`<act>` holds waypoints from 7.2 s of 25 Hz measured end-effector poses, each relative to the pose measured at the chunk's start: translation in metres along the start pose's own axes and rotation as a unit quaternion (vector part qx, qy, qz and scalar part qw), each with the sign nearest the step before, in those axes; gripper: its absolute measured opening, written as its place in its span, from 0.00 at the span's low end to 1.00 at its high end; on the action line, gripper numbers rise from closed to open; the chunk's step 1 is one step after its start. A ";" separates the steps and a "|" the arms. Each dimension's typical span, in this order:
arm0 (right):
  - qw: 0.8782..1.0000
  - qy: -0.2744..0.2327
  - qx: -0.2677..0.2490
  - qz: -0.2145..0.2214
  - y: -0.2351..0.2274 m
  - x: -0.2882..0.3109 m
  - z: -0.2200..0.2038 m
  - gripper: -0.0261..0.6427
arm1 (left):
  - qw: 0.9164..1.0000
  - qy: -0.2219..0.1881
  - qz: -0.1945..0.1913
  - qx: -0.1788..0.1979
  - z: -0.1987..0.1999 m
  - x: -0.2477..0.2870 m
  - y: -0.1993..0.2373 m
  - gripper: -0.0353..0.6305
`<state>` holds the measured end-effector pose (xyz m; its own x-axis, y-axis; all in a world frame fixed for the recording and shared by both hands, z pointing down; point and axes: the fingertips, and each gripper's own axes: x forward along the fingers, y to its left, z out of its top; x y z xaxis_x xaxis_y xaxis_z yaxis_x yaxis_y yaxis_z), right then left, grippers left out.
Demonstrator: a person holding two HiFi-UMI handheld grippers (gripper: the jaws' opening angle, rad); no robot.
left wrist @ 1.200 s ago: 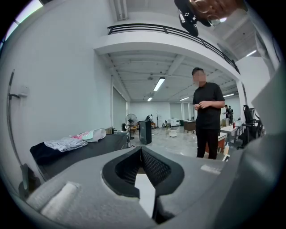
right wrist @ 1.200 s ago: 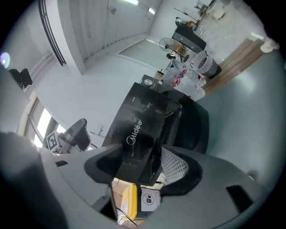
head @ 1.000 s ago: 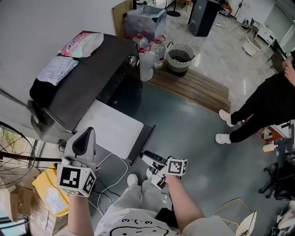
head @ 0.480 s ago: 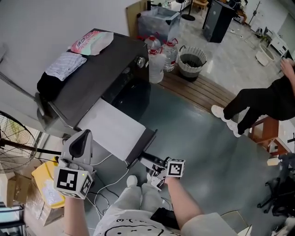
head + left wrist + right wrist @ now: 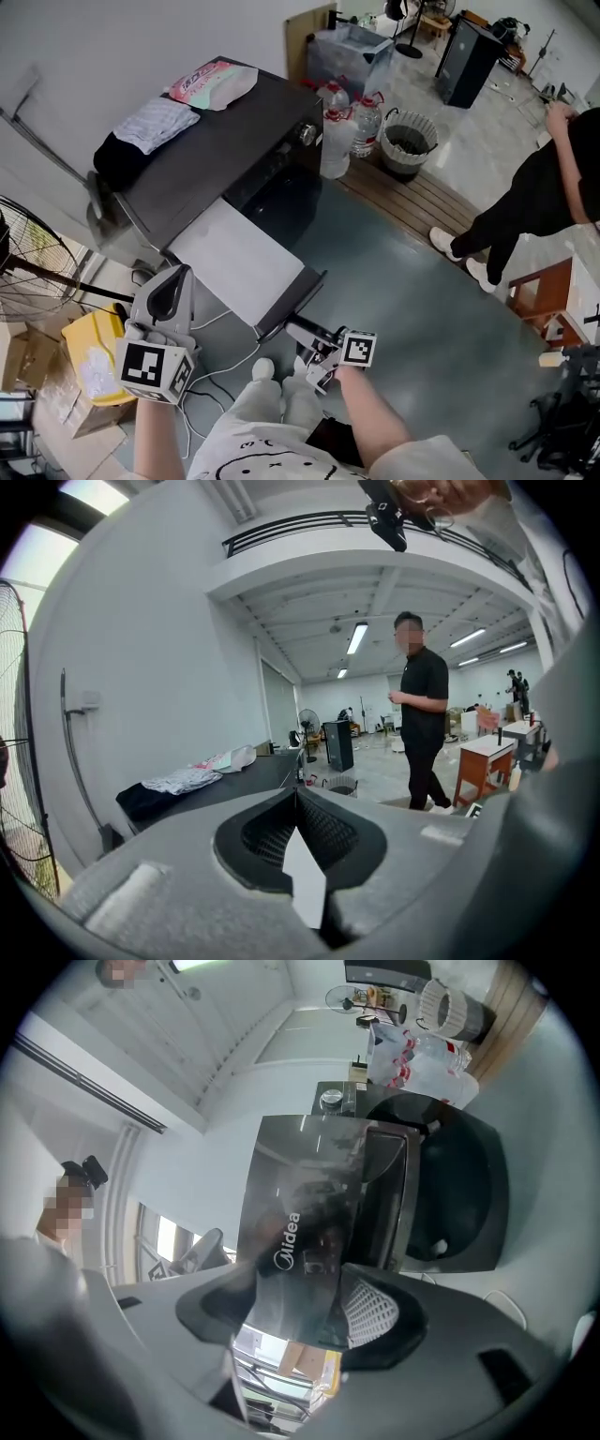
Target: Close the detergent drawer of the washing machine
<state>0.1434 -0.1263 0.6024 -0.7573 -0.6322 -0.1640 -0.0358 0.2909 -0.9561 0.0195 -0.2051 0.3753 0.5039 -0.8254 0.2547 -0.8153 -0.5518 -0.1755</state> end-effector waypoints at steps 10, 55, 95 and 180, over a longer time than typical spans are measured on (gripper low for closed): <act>1.000 0.012 -0.002 -0.016 0.008 0.010 0.009 0.44 | 1.000 -0.010 0.022 -0.017 0.008 -0.001 -0.002 0.08; 0.999 0.020 -0.010 -0.040 0.001 0.080 0.010 0.44 | 0.997 -0.032 0.051 -0.054 0.001 0.006 0.077 0.08; 0.999 0.004 -0.009 -0.041 -0.010 0.159 0.021 0.44 | 0.998 -0.019 0.040 -0.045 -0.009 0.027 0.145 0.08; 0.994 0.011 0.004 -0.107 -0.041 0.285 0.036 0.45 | 0.998 -0.013 0.019 -0.061 -0.030 0.073 0.223 0.08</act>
<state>-0.0474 -0.3437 0.5860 -0.7470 -0.6629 0.0492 -0.1926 0.1450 -0.9705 -0.1340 -0.3844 0.3830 0.4769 -0.8495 0.2255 -0.8624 -0.5018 -0.0665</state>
